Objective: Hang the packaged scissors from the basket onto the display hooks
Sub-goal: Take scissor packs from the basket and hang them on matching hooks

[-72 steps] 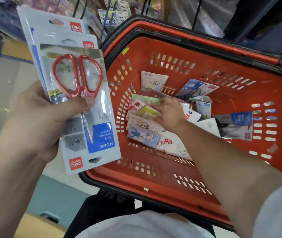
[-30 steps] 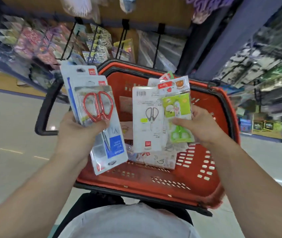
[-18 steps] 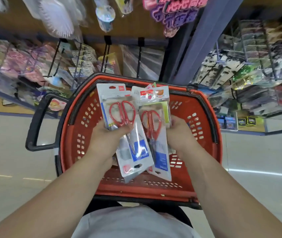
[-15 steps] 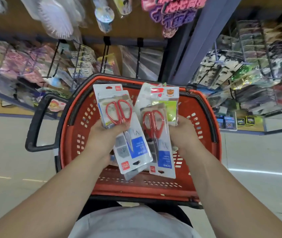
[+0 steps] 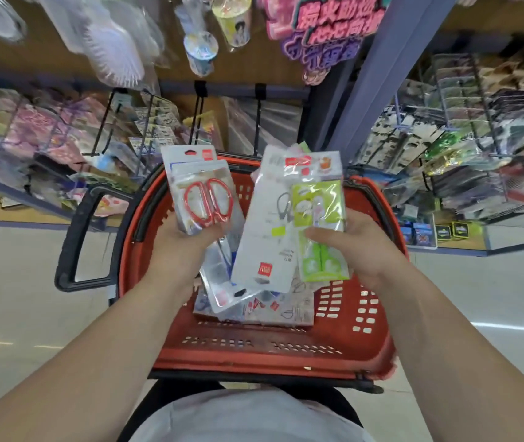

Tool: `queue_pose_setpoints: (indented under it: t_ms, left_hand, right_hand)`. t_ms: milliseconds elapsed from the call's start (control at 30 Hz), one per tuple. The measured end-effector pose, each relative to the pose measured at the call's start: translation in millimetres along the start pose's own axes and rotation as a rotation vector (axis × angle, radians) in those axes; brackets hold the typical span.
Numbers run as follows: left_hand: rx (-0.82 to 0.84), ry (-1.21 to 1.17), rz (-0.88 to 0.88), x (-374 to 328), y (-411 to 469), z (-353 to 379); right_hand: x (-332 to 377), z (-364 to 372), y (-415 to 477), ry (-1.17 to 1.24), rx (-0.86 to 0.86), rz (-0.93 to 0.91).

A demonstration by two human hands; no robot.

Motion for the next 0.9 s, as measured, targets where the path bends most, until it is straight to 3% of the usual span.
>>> queue_pose_setpoints:
  t_ms: [167,900]
  left_hand:
    - [0.087,-0.144,-0.140,0.5,-9.6,12.0]
    - [0.143,-0.219,-0.204,21.0,-15.2,6.4]
  right_hand:
    - [-16.2,28.5,3.8,-0.004,-0.008,0.056]
    - [-16.6,64.6,-3.1,-0.059,0.078,-0.080]
Point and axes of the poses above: each hand's wrist, its own y-axis towards the middle knuckle, its own z-axis out of the palm, x = y × z, the point moved 2 cm from there along y, towards the middle knuckle, and after that the axes turned 1 degree about -x, right-handed, at the moved point
